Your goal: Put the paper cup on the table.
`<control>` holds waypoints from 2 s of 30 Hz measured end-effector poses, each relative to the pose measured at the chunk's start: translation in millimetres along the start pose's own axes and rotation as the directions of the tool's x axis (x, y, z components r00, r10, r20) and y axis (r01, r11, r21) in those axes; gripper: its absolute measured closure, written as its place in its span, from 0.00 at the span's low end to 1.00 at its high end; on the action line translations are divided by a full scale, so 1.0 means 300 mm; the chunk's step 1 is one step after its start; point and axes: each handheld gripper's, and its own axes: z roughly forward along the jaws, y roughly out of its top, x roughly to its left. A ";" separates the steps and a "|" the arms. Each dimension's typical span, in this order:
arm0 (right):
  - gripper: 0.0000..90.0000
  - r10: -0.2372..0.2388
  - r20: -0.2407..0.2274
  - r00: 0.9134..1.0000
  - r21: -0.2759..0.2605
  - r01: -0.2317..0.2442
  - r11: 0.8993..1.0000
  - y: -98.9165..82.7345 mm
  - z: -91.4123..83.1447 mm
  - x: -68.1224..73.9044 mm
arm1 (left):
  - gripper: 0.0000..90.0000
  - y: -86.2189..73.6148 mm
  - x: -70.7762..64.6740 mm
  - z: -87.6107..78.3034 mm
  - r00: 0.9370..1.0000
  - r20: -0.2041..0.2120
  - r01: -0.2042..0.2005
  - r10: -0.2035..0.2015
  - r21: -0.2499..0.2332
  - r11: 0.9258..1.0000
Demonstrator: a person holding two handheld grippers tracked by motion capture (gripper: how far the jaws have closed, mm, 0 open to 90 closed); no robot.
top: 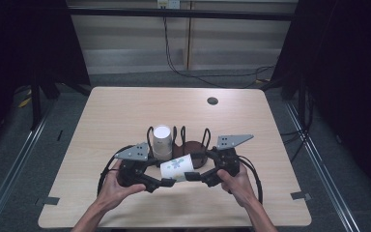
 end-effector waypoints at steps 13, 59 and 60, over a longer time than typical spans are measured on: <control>0.18 0.013 -0.062 0.998 0.000 -0.013 1.000 -0.004 0.016 -0.002 | 0.41 0.011 -0.016 0.004 1.000 0.006 -0.018 0.018 -0.006 1.000; 0.33 0.026 -0.040 0.999 0.005 -0.025 1.000 0.003 -0.004 -0.013 | 0.18 -0.016 0.030 0.016 0.995 -0.056 0.083 -0.079 0.062 0.995; 0.33 0.025 -0.037 0.999 0.004 -0.024 1.000 0.004 -0.006 -0.013 | 0.18 -0.018 0.031 0.015 0.995 -0.056 0.085 -0.081 0.063 0.994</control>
